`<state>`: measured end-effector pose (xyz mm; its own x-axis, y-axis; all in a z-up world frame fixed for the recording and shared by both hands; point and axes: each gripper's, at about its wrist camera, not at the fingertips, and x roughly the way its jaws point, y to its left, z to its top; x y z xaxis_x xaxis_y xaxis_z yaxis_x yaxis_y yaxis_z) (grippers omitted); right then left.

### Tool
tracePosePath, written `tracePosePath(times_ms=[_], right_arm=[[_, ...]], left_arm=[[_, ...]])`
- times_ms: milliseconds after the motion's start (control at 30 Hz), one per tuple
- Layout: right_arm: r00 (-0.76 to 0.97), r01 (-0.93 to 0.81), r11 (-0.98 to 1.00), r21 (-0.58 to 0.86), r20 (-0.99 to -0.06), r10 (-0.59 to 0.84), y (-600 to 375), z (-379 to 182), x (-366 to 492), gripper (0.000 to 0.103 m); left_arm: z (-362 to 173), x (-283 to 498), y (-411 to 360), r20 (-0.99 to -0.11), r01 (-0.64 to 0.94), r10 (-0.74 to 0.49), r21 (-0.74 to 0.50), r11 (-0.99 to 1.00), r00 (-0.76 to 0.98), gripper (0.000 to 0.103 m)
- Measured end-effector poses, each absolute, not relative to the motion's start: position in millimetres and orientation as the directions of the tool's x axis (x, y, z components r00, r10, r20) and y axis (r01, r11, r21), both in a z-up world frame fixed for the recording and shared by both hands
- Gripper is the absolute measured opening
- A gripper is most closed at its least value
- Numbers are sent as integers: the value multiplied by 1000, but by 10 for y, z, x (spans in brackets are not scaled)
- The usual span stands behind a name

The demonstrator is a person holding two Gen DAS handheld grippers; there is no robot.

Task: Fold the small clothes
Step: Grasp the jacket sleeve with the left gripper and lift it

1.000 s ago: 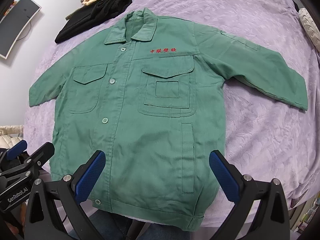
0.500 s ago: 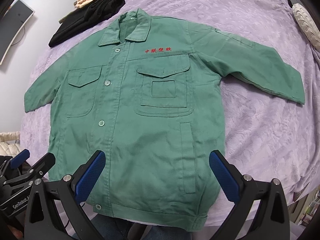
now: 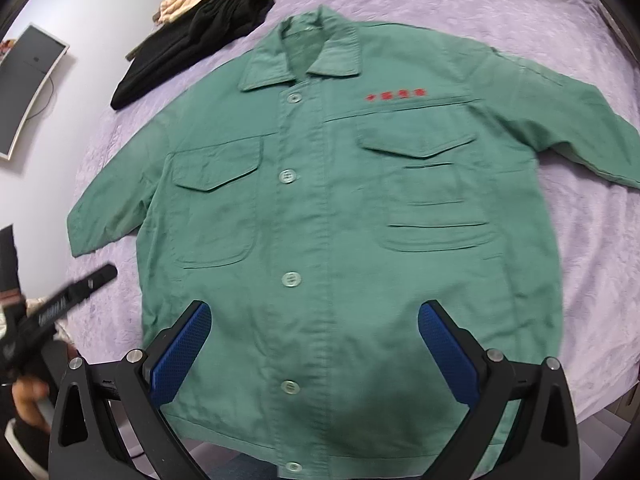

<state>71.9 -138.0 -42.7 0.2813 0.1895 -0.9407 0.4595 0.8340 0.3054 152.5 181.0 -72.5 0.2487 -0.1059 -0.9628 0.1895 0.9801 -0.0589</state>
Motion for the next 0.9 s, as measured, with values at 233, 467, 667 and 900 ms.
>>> tracePosePath(times_ms=[233,467,667,900], right_arm=[[222,418,859,294,-951,217,-889,-635,1074,103],[167,397,875,277,-959,228,-613,-826,1247,103],[174,414,857,306,-951,255,-534,-872,1280,103],[217,413,840,351,-934,284,-647,-840,1232,103]], left_arm=[[-1360,2428,3005,-956,-107,-55,-89,990,288,103],[-1776,2896,3614,-944,-271,-59,-152,951,324,103],[-1601,2930,3622,-905,-247,-65,-183,951,421,13],[-795,2783,3511,-773,-51,-287,-380,923,565,5]])
